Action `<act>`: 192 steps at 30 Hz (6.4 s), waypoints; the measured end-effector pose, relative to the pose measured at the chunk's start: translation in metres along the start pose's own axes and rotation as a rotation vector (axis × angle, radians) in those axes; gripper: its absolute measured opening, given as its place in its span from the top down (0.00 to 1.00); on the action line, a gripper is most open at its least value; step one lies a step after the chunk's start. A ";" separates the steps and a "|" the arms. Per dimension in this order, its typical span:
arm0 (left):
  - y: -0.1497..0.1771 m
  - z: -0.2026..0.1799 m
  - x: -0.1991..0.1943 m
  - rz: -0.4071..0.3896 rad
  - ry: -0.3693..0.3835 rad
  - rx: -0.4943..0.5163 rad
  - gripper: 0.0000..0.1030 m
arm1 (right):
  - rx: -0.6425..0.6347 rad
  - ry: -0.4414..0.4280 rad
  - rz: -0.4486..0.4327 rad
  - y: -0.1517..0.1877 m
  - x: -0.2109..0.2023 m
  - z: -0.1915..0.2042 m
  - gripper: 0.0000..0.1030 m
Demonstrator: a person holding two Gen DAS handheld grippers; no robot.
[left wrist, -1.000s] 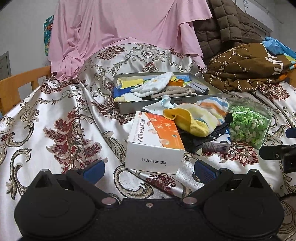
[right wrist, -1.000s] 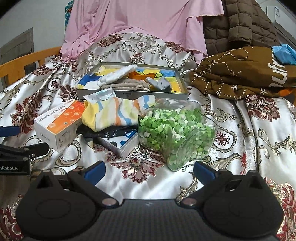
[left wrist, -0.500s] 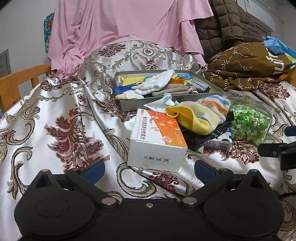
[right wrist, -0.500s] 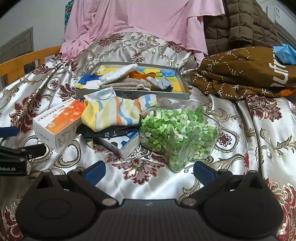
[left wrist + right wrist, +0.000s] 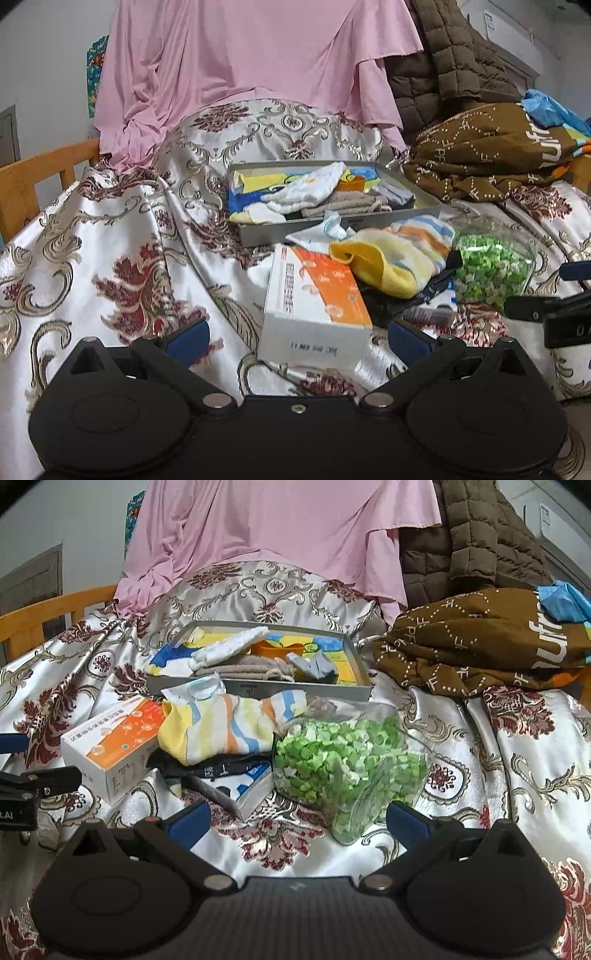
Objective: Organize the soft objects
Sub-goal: 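Move both tools back over the pile toward the striped cloth and navy sock, then grasp the yellow striped cloth with the left tool while the right tool grasps the navy sock, then lift the striped cloth and navy sock and carry both over the tray, then open the left tool into the tray while the right tool releases the navy sock there, then move both tools back over the pile beside the tissue box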
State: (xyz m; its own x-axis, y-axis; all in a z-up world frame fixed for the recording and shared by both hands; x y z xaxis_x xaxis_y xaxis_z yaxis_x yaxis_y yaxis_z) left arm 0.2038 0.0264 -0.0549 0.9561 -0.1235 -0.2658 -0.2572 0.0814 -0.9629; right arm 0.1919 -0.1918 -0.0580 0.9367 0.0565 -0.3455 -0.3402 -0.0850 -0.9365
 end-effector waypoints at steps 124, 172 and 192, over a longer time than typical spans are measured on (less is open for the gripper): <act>-0.246 0.003 0.244 -0.155 0.200 -0.061 0.96 | -0.226 -0.241 -0.046 -0.227 0.172 -0.004 0.97; -0.166 0.017 0.200 -0.127 0.053 -0.188 0.02 | 0.119 -0.197 -0.128 -0.210 0.184 -0.025 0.00; -0.137 0.014 0.075 -0.152 0.010 -0.255 0.01 | 0.166 -0.173 -0.217 -0.173 0.049 -0.015 0.00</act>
State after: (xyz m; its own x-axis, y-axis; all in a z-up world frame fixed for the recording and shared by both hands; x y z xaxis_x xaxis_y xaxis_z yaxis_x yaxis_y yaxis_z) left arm 0.3130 0.0199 0.0573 0.9852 -0.1253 -0.1169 -0.1394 -0.1895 -0.9719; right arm 0.2980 -0.1896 0.0880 0.9659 0.2247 -0.1285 -0.1562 0.1100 -0.9816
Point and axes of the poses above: each gripper's, at about its wrist camera, not at the fingertips, and x roughly the way its jaws point, z to its left, y to its underside, the point moved 8 cm from there along x, roughly the way its jaws point, and after that the axes turned 14 degrees about -z, right-handed, at the moved point
